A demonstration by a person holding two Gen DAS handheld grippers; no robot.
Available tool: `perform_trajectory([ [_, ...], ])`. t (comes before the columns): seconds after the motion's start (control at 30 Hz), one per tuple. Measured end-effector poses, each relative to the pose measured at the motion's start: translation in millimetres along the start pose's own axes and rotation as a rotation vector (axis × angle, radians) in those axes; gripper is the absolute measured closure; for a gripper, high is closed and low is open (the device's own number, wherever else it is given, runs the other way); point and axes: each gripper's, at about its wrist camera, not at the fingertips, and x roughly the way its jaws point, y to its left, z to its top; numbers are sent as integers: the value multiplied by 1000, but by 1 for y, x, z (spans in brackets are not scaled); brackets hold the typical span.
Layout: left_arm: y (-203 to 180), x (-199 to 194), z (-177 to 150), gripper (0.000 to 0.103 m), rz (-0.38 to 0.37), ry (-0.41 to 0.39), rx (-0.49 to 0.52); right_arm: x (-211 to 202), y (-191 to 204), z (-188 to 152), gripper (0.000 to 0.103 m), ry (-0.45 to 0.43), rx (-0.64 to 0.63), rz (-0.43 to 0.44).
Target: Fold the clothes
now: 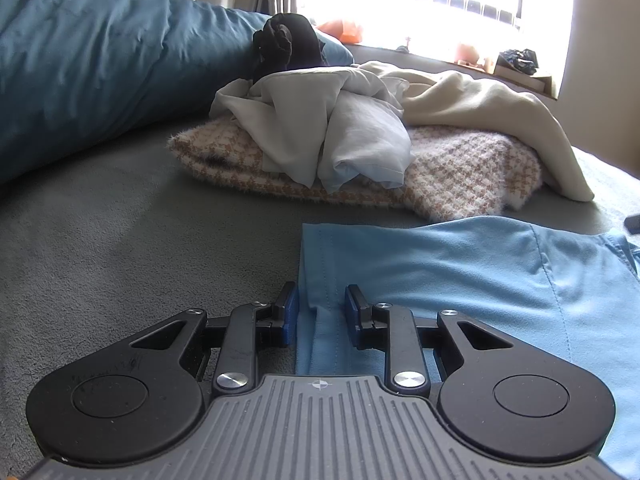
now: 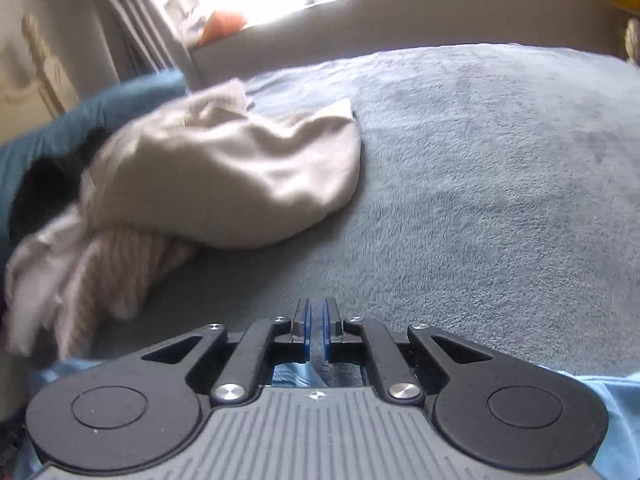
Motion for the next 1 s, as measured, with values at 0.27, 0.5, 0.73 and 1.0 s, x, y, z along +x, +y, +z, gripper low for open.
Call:
perform_trajectory([
  [0.27, -1, 0, -1, 78, 7, -6, 6, 8, 57, -23, 97, 231, -290, 219],
  [0.5, -1, -1, -1, 77, 9, -6, 7, 20, 46, -10, 97, 32, -54, 25],
  [0.73, 0, 0, -1, 77, 5, -9, 0, -46, -40, 35, 74, -57, 69, -87],
  [1.0, -2, 0, -1, 77, 15, -8, 12, -51, -79, 20, 62, 140, -94, -224],
])
